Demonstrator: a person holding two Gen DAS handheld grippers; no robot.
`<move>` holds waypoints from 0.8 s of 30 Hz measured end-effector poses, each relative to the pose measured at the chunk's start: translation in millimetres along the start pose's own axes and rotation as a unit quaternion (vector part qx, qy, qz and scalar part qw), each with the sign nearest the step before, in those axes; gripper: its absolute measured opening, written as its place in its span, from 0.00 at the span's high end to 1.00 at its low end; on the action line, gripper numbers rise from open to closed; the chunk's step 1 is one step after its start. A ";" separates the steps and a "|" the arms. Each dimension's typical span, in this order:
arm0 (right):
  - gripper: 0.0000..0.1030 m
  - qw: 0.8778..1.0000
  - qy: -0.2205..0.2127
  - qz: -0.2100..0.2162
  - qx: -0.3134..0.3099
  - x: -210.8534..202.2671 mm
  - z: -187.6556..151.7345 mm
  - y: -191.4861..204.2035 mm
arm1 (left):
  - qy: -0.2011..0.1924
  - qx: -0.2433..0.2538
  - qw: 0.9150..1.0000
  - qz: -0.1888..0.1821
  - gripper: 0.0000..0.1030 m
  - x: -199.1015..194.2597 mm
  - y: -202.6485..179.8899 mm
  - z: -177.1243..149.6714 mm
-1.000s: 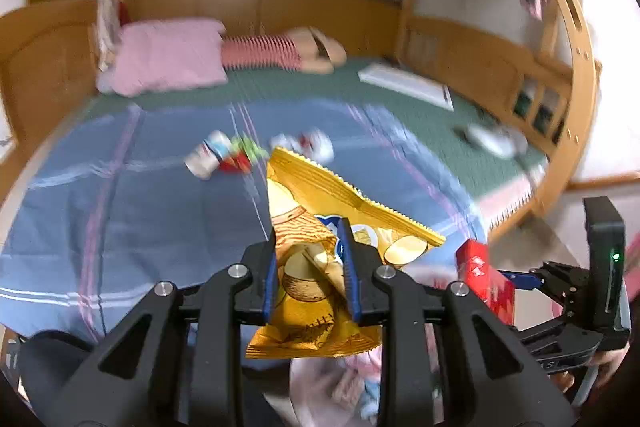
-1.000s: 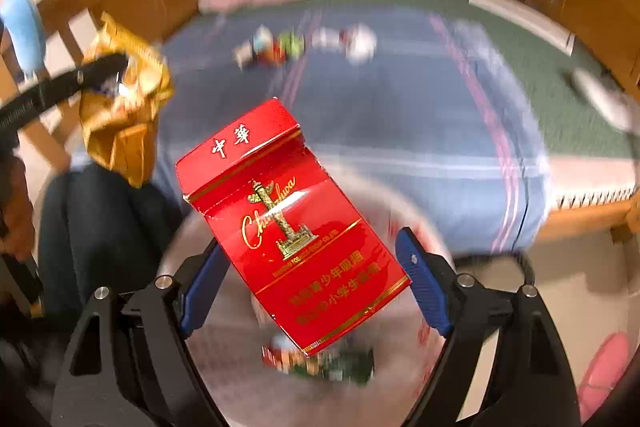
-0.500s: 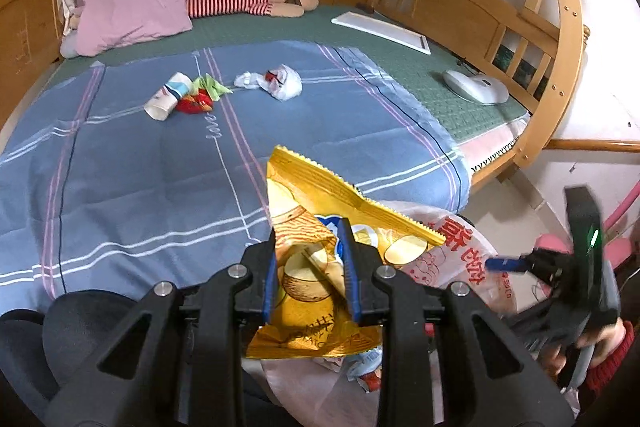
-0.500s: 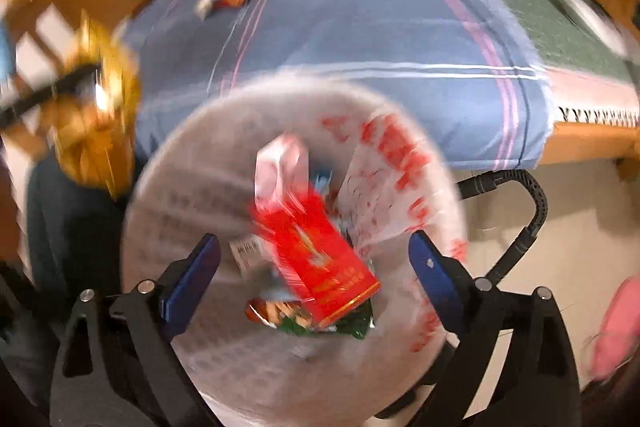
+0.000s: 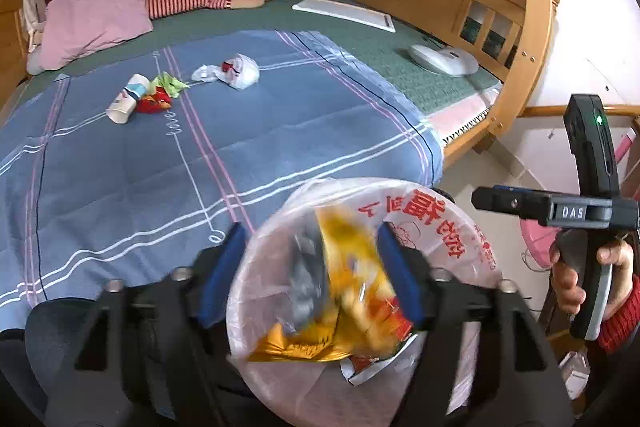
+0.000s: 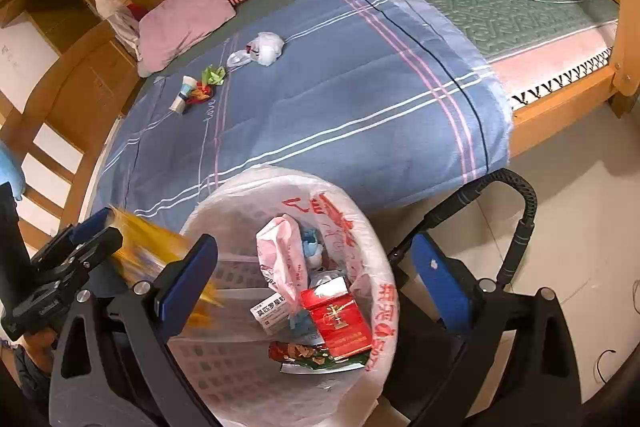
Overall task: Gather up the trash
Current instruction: 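Drop the yellow chip bag into the trash bag with the left gripper, then move both open grippers back toward the remaining trash on the bed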
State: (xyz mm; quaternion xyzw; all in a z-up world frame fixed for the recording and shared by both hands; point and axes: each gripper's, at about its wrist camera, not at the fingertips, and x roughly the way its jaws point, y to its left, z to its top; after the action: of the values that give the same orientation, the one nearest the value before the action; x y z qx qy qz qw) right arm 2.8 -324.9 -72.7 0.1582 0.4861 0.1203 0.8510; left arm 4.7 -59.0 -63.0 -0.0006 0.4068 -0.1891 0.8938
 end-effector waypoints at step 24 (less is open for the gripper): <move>0.07 0.997 -0.006 0.040 -0.062 131.0 131.0 137.3 | -0.112 -0.282 0.904 0.300 0.05 0.1 207.6 33.5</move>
State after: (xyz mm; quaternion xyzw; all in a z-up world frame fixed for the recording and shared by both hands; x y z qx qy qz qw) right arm 174.5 -171.5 -60.5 0.1255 0.4663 0.1828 0.8564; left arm 99.1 128.6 -72.8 -0.1523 0.3209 0.2120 0.9104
